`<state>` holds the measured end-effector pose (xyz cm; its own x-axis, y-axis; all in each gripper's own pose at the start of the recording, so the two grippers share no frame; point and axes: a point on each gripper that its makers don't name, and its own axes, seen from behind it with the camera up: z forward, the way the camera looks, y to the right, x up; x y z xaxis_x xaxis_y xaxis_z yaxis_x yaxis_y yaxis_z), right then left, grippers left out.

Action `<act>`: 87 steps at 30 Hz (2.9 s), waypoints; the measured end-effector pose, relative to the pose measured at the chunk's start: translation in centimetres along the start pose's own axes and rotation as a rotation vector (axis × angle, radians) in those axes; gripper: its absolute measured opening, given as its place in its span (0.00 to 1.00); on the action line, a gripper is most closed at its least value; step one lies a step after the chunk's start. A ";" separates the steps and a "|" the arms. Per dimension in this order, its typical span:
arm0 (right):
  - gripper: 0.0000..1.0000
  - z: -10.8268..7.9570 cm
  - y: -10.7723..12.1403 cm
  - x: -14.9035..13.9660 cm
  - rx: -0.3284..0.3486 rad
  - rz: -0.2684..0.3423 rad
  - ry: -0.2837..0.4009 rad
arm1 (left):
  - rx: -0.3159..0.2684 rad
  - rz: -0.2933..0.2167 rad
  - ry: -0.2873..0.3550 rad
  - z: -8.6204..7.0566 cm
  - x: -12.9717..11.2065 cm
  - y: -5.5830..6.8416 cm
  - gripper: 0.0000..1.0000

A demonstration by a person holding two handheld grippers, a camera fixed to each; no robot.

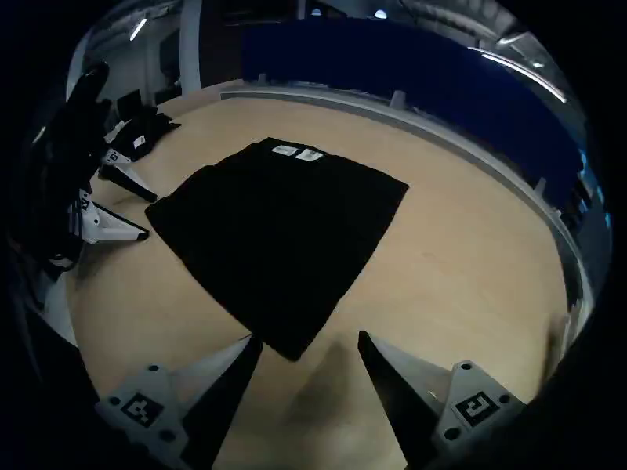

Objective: Fold towel

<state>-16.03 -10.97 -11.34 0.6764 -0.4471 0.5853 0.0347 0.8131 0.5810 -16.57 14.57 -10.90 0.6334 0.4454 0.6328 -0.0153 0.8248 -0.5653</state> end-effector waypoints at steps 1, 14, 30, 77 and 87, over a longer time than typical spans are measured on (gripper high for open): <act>0.92 0.1 -0.1 -0.1 0.003 -0.004 -0.003 | 0.000 -0.003 -0.002 0.0 0.0 -0.1 0.97; 0.62 0.5 -0.9 -1.0 0.035 0.005 -0.026 | 0.010 -0.002 -0.006 0.0 0.1 0.3 0.62; 0.27 0.6 -1.2 -1.4 0.053 0.017 -0.030 | 0.008 -0.006 -0.012 0.2 0.2 0.1 0.49; 0.13 -9.1 -1.1 8.6 0.031 -0.003 0.111 | 0.021 -0.207 0.075 -10.4 6.4 0.0 0.13; 0.13 -9.9 -1.5 8.5 0.040 -0.006 0.102 | 0.022 -0.239 0.066 -11.3 5.6 0.9 0.13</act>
<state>-3.10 -12.29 -12.83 0.7476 -0.4099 0.5226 0.0105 0.7941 0.6077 -4.33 13.88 -13.81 0.6702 0.2136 0.7107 0.1244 0.9118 -0.3913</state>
